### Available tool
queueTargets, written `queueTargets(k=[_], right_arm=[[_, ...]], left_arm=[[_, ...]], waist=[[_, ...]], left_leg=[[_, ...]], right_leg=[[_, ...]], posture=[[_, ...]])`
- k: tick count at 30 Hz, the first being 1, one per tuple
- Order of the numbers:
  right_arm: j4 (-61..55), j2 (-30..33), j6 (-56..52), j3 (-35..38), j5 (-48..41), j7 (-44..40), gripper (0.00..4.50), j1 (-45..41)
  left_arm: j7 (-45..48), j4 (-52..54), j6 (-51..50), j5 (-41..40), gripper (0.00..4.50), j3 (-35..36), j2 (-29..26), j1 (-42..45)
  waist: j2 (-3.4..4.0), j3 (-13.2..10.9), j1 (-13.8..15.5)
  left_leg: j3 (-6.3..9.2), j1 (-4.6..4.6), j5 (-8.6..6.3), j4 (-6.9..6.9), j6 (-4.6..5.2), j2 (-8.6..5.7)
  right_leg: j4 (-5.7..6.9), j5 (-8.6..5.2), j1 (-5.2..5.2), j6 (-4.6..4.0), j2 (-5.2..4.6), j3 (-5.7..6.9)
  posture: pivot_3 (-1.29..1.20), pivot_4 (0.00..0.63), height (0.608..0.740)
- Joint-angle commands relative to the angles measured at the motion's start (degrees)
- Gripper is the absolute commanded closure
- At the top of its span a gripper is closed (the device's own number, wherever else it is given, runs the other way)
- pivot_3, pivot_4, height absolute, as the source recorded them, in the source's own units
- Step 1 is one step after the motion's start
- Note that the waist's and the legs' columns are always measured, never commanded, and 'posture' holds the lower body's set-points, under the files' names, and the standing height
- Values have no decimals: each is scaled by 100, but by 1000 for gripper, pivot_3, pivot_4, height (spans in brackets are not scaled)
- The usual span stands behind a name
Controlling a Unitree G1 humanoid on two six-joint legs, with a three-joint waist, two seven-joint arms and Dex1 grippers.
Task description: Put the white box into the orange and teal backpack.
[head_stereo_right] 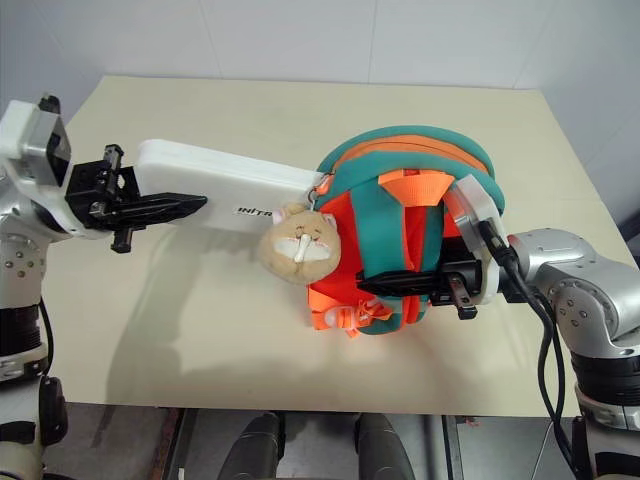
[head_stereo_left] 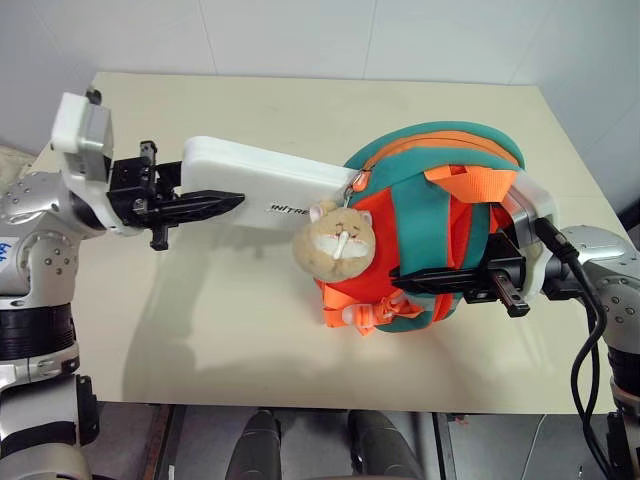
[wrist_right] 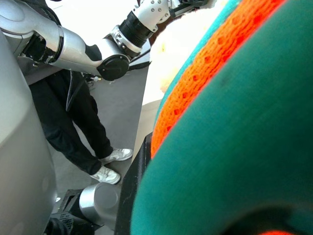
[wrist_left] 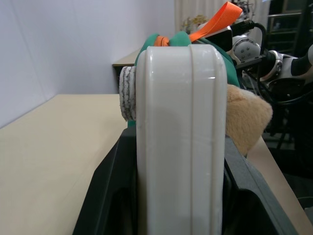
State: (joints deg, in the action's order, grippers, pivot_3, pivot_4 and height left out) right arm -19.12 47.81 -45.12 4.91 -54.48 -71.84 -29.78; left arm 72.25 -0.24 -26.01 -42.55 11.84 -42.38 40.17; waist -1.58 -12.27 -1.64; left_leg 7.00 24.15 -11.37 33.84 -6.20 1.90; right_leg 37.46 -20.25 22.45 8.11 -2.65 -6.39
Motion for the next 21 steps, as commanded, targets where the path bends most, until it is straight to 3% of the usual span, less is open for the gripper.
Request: queueTargets(k=[1, 10, 16, 21], right_arm=[[-125, -40, 62, 14, -39, -47, 4500, -66], [-123, -95, 77, 5, -18, -67, 4500, -55], [-112, -144, 122, -31, 41, -83, 4500, -40], [-159, -165, 136, -10, 38, -68, 4500, 3]], left_arm=[[-320, 155, 75, 67, 3145, -231, 397, 269], [-987, -56, 57, 789, 3146, -1178, 1380, 450], [-1373, -912, 387, 1498, 3146, -1685, 2166, 859], [-1411, -1187, 486, 1775, 3147, -1808, 2444, 1071]], waist=[[0, 0, 1], [0, 0, 7], [1, 0, 9], [1, 0, -3]], left_leg=[[1, 0, 0, 0, 0, 0], [1, 1, 0, 18, 2, -2], [2, 0, 2, 30, 5, -6], [3, 0, 2, 30, 5, -7]], right_leg=[[1, 0, 0, 0, 0, 0], [9, 4, -4, 6, 1, -1], [11, 9, -10, 14, 2, -2], [12, 10, -8, 15, 2, -4]], posture=[[0, 150, 740], [0, 150, 740], [0, 150, 740], [0, 150, 740]])
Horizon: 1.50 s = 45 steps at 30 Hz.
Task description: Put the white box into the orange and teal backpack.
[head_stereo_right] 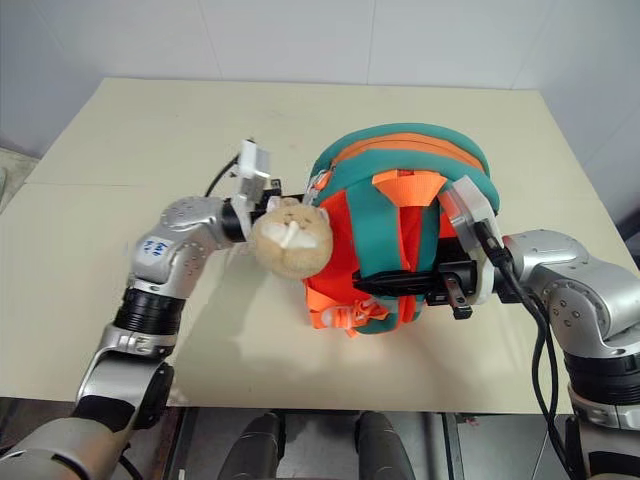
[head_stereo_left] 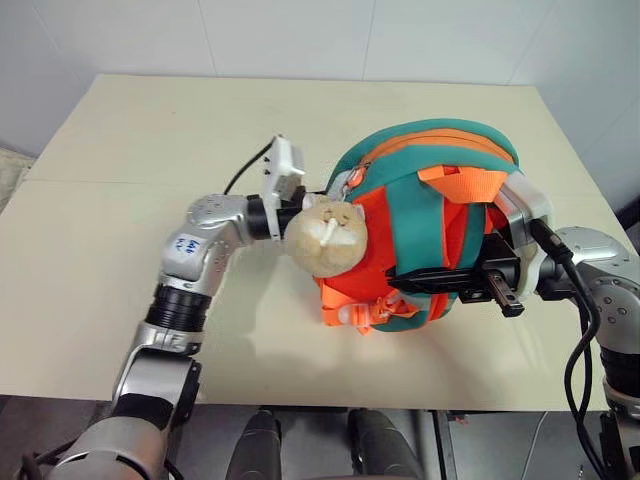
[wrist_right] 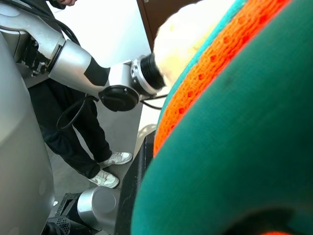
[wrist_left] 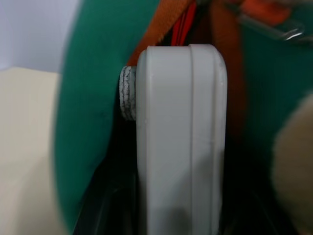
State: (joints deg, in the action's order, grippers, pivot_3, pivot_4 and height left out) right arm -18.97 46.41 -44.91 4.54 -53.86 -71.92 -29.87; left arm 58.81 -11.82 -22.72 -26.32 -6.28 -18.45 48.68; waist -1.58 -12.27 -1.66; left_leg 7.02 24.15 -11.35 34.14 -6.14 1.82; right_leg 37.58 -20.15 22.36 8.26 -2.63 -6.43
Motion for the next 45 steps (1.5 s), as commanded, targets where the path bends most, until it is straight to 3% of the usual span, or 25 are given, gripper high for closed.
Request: queueTargets(k=[1, 6, 15, 17, 23, 28, 33, 37, 42, 45], right_arm=[[-178, -24, 122, 30, -20, -62, 4500, 22], [-190, -44, 140, 35, -16, -30, 4500, 36], [-149, -71, 193, 21, 45, -2, 4500, 31], [-128, -77, 207, 8, 75, -15, 4500, 36], [-65, -92, 227, -17, 140, -44, 4500, 0], [-24, -93, 240, -29, 198, -84, 4500, -18], [50, -146, 282, -40, 241, -95, 4500, -17], [75, -223, 314, 41, 151, -111, 4500, 22], [119, -304, 276, 104, 14, -111, 4500, -42], [135, -317, 293, 72, 41, -109, 4500, -59]], left_arm=[[-72, -78, 168, 180, 3147, 5, 78, 257], [-59, -91, -180, 447, 3147, -210, -42, 424], [10, 818, -1074, -29, 360, 307, -709, 585], [39, 1094, -1328, -222, 16, 494, -955, 506], [229, 1827, -1865, -695, 16, 1066, -1798, 8], [-101, 2287, -2136, -1184, 16, 1875, -2146, -482], [-786, 2975, -2666, -2009, 16, 2492, -1950, -898], [-1743, 3793, -3262, -3403, 16, 3003, -1518, -1477], [-2574, 4342, -3630, -4355, 16, 2824, -1517, -1937], [-2826, 4402, -3551, -4375, 16, 2603, -1501, -2075]], waist=[[0, 0, 2], [0, 0, 9], [1, -1, -14], [1, -1, -15], [1, -1, -13], [1, -1, -7], [1, -1, -2], [1, -1, -1], [1, -1, -6], [1, -1, -2]], left_leg=[[0, 0, 0, 0, 0, 0], [0, 0, 1, 3, 1, -1], [2, 0, 2, -3, 2, 0], [2, 1, 2, -4, 2, 0], [2, 0, 2, -7, 2, 0], [2, 0, 2, -6, 2, 1], [3, 0, 2, -4, 2, 1], [3, 1, 1, -5, 2, 2], [4, -3, 1, 1, 2, 3], [3, -5, 2, 7, 2, 2]], right_leg=[[1, 0, 0, 0, 0, 0], [1, 1, -3, 2, -1, 0], [2, 2, 1, 3, 0, -1], [2, 1, 2, 3, 0, -1], [0, 1, 2, 3, -1, -1], [1, 1, 1, 2, -1, -1], [1, 1, -1, 2, -1, -1], [-1, 1, -1, 2, -3, -1], [6, 2, -2, 1, -2, -2], [6, 6, -6, 0, -2, -3]], posture=[[0, 150, 740], [0, 150, 740], [0, 150, 740], [0, 150, 740], [0, 150, 740], [0, 150, 740], [0, 150, 740], [0, 150, 740], [0, 150, 740], [0, 150, 740]])
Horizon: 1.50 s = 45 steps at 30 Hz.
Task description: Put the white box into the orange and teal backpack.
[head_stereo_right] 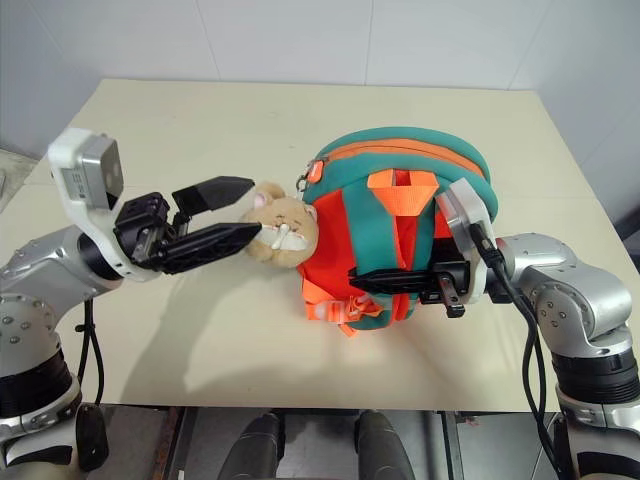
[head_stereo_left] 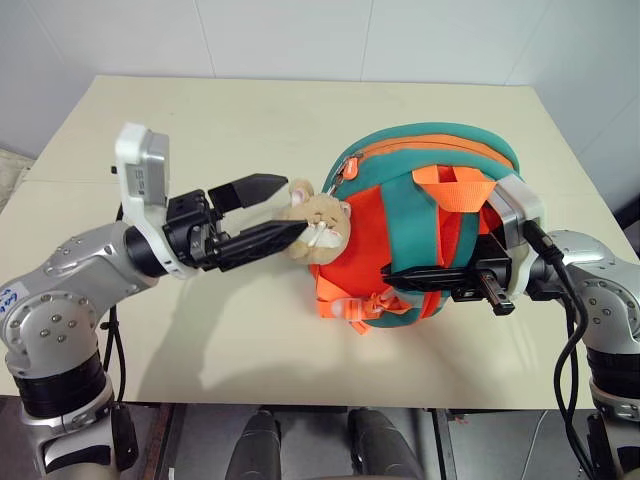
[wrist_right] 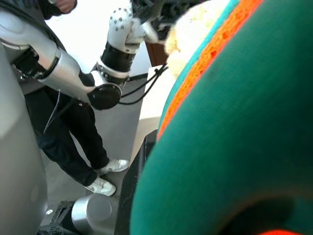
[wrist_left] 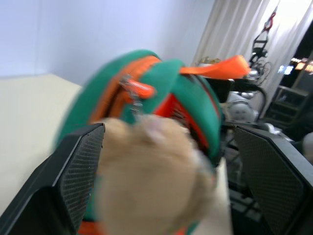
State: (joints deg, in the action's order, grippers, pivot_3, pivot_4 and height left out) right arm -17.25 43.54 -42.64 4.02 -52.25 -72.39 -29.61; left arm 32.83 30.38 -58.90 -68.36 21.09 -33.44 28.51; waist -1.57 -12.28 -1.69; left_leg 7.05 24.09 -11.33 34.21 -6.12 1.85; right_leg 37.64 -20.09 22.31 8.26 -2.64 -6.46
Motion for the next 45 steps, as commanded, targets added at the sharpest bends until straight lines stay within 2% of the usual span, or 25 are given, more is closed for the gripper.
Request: queueTargets(k=[1, 7, 17, 21, 30, 35, 41, 45], right_arm=[[-22, -37, 77, 111, -105, -66, 4500, -98], [45, -85, 160, 50, 15, -83, 4500, -143], [-61, -162, 156, 88, 26, 19, 4500, -90], [-122, -211, 181, 112, 11, 81, 4500, -35], [-159, -486, 370, 430, -327, 103, 4500, 199], [-256, -695, 417, 593, -436, 458, 4500, 390], [-442, -723, 412, 612, -490, 688, 4500, 594], [-491, -715, 443, 619, -481, 764, 4500, 669]], left_arm=[[-258, 142, 121, -110, 16, -219, 5, -55], [18, -167, 378, 559, 16, -1019, -99, 221], [673, -594, 714, 1191, 2970, -1427, -424, 556], [905, -650, 678, 1129, 3720, -1331, -601, 723], [1721, -1348, 905, 1531, 3830, -1001, -1669, 1159], [2117, -1893, 1038, 1878, 3830, -1017, -2109, 1425], [2924, -2653, 1316, 2458, 3830, -1380, -2504, 1430], [3640, -3296, 1743, 3151, 3831, -2024, -2721, 1224]], waist=[[0, 0, 2], [0, 0, 6], [0, 0, 4], [0, 0, -1], [-2, -1, -11], [-1, -1, -25], [1, -2, -72], [1, -2, -122]], left_leg=[[0, 0, 0, 2, 0, 0], [-2, 0, 2, 3, 0, -2], [-3, 4, 2, -13, 1, -1], [-4, 4, 2, -13, 1, -1], [-4, 4, 2, -21, 1, 0], [-5, 6, 2, -28, 1, 0], [-6, 5, 2, -43, 0, 2], [-7, 2, 2, -44, 0, 3]], right_leg=[[0, 2, 0, 0, 1, 0], [-6, 8, -1, -1, 1, 0], [-17, 8, 4, -1, 2, -2], [-18, 8, 3, -1, 2, -2], [-18, 7, 7, -2, 3, -2], [-22, 7, 10, -2, 3, -2], [-20, 1, 17, -9, 4, -1], [-20, 1, 16, -10, 4, -1]], posture=[[0, 150, 740], [0, 150, 740], [0, 150, 740], [0, 150, 740], [0, 150, 740], [0, 150, 740], [0, 150, 740], [0, 150, 740]])
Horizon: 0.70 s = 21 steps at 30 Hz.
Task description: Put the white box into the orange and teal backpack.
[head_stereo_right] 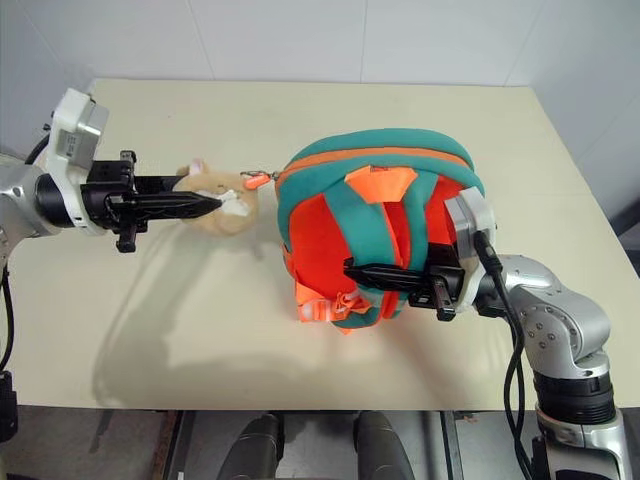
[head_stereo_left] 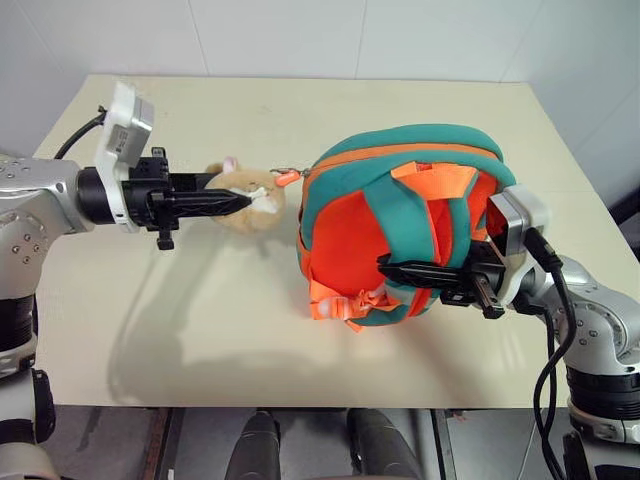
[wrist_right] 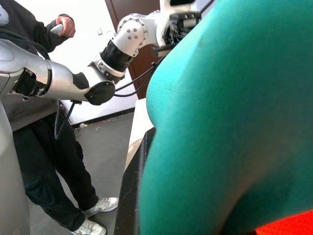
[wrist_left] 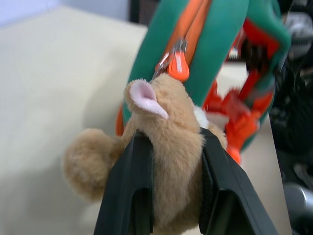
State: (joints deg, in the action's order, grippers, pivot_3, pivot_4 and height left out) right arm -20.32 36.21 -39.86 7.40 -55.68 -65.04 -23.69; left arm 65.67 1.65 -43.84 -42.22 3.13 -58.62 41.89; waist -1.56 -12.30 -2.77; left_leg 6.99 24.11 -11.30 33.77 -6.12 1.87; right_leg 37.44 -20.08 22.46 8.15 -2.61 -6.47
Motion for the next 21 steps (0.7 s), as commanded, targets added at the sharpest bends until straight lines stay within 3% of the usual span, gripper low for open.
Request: queueTargets(k=[1, 11, 15, 21], right_arm=[[-196, 14, 167, 288, -146, 55, 4500, 93], [-237, 14, 172, 244, -136, 161, 4500, 126], [-215, 95, 119, 110, 39, 216, 4500, 109], [-211, 127, 105, 82, 121, 221, 4500, 40]], left_arm=[[467, -531, 271, 637, 3831, -364, -180, -64], [1280, -1809, 1416, 2356, 3859, -1801, 68, 410], [1260, -2482, 2017, 3103, 3864, -2302, 486, 664], [975, -3085, 2606, 3212, 3865, -1960, 1123, 943]], waist=[[0, 0, -20], [0, 0, -46], [0, 1, -27], [0, 1, -29]], left_leg=[[0, 0, 0, -1, 0, 0], [0, -1, 0, 1, 1, 1], [1, -1, 1, 2, 1, 1], [2, -3, 3, 11, 5, 1]], right_leg=[[1, 0, 0, -1, 0, 0], [6, -2, 0, -2, 2, 0], [7, -2, 0, -2, 3, 0], [15, 0, -4, 0, 3, 0]], posture=[[0, 150, 740], [0, 150, 740], [0, 150, 740], [0, 150, 740]])
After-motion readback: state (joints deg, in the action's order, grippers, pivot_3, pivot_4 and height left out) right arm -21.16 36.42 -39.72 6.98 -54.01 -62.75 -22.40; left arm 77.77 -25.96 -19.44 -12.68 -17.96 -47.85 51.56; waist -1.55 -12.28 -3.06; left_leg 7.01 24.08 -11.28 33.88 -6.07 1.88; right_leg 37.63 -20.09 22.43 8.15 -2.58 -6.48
